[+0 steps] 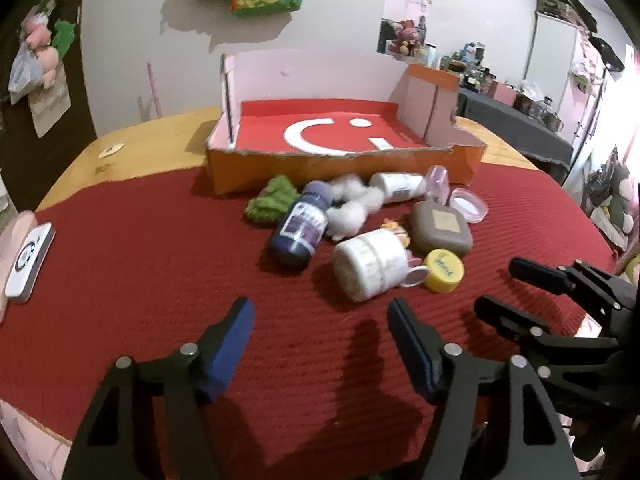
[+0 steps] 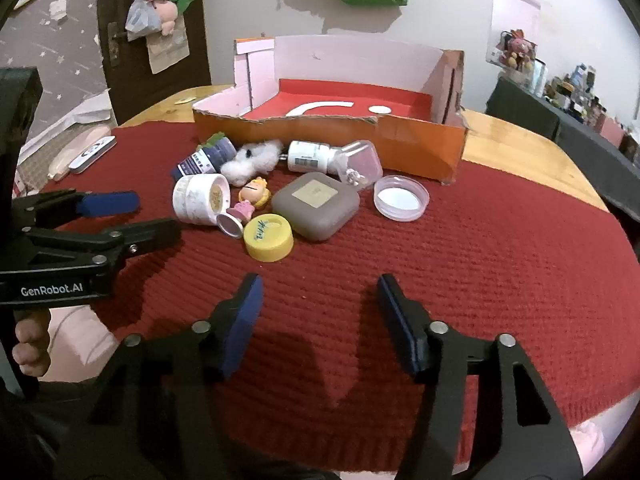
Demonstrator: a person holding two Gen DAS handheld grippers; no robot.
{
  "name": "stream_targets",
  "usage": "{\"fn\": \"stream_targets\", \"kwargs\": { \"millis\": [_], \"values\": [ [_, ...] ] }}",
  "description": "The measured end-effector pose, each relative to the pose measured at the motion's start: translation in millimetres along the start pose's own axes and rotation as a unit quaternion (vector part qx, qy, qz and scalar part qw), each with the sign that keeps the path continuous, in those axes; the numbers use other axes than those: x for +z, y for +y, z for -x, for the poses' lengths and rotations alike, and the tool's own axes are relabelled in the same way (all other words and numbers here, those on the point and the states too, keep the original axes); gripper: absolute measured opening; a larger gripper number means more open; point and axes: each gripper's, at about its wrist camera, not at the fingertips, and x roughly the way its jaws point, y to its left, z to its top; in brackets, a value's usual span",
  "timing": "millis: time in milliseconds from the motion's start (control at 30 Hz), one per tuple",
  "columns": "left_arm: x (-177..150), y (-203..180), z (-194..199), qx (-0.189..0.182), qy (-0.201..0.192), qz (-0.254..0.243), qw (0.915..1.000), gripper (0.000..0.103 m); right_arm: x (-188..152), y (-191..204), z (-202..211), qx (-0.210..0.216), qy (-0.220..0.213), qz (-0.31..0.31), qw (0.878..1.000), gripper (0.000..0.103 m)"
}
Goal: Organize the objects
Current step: 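Move left gripper to the white jar while right gripper moves to the yellow cap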
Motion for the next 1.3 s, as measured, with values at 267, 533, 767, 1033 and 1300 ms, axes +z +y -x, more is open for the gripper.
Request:
{"fn": "stream_targets", "kwargs": {
  "millis": [267, 533, 767, 1033, 1300],
  "values": [
    [11.0, -13.5, -7.1, -0.018, 0.003, -0.014, 0.9997, 0.064, 8.1, -10.2, -2.5, 0.023, 0.006, -0.012, 1.0, 0.052],
    [18.1, -9.8, -19.3, -0.032, 0.016, 0.0, 0.9994, 0.059, 11.1, 4.1, -12.5, 0.042, 0.011, 0.011, 0.999, 0.048],
    [24.7, -9.8, -24.2, -0.045, 0.022, 0.012, 0.9987, 0.049, 17.4, 10.5, -21.5, 0.055, 0.008, 0.022, 0.998, 0.046],
    [25.3, -10.3, -30.1, -0.055, 0.026, 0.01, 0.9981, 0.045, 23.1, 12.9, -29.1, 0.057, 0.006, 0.034, 0.998, 0.039],
    [22.2, -8.8, -28.3, -0.059, 0.024, 0.01, 0.9979, 0.045, 22.2, 12.9, -27.8, 0.061, 0.005, 0.032, 0.998, 0.029]
  ]
}}
